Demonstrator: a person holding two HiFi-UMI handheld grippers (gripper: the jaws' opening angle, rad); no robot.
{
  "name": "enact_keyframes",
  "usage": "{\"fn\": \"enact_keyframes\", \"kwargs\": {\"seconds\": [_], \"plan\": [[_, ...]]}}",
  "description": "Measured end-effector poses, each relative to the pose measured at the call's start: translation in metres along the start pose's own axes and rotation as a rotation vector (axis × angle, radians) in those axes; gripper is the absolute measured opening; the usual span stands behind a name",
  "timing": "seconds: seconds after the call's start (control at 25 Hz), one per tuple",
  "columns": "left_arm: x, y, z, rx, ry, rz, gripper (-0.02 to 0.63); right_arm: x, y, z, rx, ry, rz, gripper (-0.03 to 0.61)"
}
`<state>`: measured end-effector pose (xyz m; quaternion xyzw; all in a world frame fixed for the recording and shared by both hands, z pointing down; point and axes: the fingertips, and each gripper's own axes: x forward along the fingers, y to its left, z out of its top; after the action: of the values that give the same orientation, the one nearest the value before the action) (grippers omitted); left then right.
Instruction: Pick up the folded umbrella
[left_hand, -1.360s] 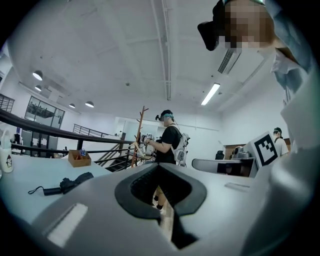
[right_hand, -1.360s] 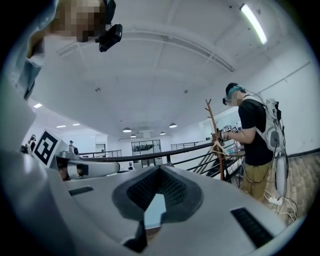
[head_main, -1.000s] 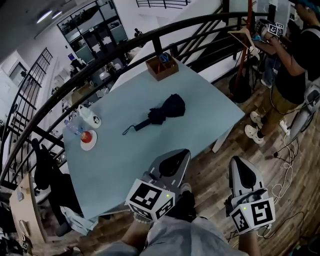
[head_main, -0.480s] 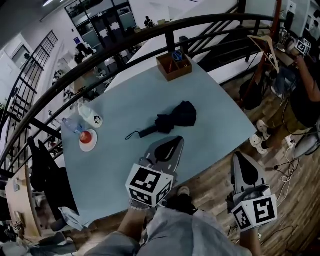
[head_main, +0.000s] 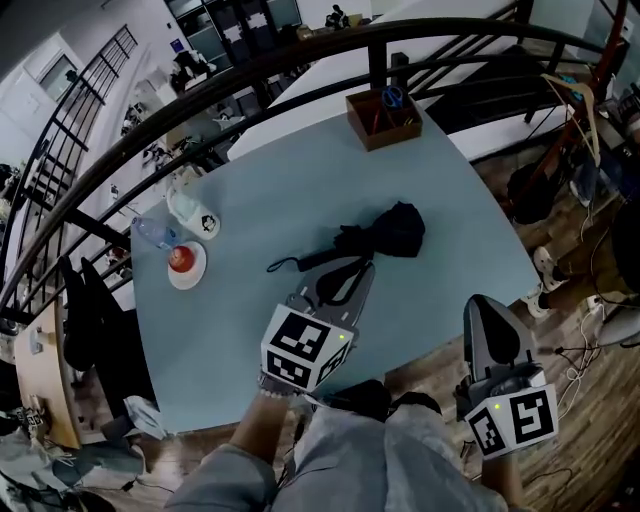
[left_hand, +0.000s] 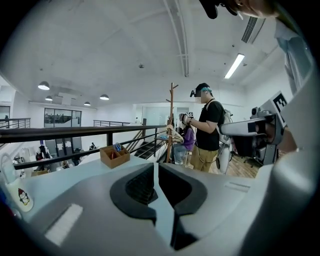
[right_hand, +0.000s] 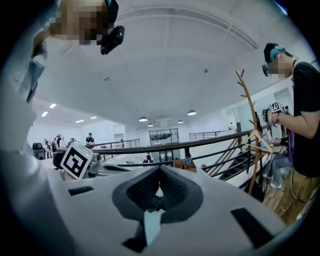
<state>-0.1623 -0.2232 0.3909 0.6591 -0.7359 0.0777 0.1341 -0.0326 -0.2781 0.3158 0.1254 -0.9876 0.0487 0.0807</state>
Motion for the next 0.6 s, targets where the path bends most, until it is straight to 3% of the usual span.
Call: {"fn": "enact_keyframes", "kwargs": {"seconds": [0.4, 0.6], "plan": [[0.023, 0.038, -0.017, 0.03, 0.053, 0.04, 0.04, 0.034, 0.001, -0.012, 0.03, 0.048, 0.077, 0.0], [0.044, 0.049, -0.026, 0.088, 0.125, 0.021, 0.109, 0.056, -0.006, -0.014, 0.036, 0.058, 0.132, -0.002]]}}
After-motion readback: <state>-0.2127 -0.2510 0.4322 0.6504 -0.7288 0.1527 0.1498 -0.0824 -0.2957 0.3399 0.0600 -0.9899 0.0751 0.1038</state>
